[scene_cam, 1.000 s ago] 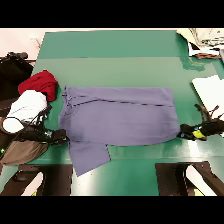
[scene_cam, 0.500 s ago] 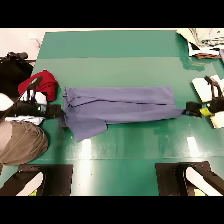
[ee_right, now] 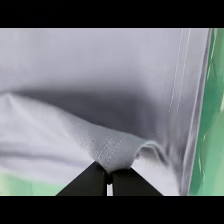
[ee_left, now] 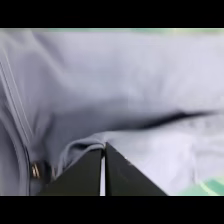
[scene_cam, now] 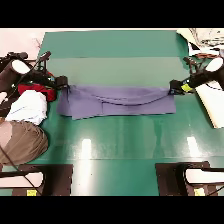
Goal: Fold the shirts.
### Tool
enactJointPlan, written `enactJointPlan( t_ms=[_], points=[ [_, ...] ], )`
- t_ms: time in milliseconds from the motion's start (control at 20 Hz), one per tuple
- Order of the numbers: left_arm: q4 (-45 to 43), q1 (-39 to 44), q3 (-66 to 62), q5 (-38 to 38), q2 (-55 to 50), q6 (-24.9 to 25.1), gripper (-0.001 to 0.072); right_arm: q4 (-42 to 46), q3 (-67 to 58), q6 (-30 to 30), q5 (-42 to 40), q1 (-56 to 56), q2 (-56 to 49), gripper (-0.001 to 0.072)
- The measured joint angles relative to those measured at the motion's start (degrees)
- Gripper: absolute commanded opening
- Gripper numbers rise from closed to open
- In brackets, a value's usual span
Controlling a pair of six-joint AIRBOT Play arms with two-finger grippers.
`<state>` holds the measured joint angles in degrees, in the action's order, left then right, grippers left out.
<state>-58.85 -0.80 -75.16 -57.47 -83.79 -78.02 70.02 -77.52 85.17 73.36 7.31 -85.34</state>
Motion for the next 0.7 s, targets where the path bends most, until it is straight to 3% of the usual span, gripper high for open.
enactJointPlan(
  t_ms=[350, 400, 450, 500, 550, 650, 700],
  points=[
    [0.2, 0.0, -4.6, 6.3, -4.5, 0.5, 0.0022, 0.0, -8.7, 0.8, 2.0, 1.0, -6.8, 0.0046],
    [0.2, 0.0, -4.8, 6.8, -4.8, 0.5, 0.0157, 0.0, -9.0, 0.9, 2.1, 1.1, -7.4, 0.0222],
    [0.0, 0.0, -4.9, 7.3, -5.1, 0.6, 0.0481, -0.1, -9.3, 0.9, 2.0, 1.4, -7.8, 0.0314],
    [0.0, 0.0, -5.0, 7.8, -5.3, 0.5, 0.0533, -0.3, -9.4, 0.9, 2.0, 1.8, -8.3, 0.0317],
    [-0.1, -0.1, -5.3, 7.8, -5.5, 0.4, 0.0414, -1.1, -9.6, 0.8, 2.0, 2.4, -8.5, 0.0317],
    [-0.2, -0.1, -6.6, 6.5, -5.7, 0.3, 0.0050, -2.9, -9.7, -0.5, 2.6, 4.4, -8.7, 0.0317],
    [-0.2, 0.0, -7.5, 5.5, -5.7, 0.3, 0.0020, -3.7, -9.4, -1.5, 3.3, 5.7, -8.7, 0.0321]
  ],
)
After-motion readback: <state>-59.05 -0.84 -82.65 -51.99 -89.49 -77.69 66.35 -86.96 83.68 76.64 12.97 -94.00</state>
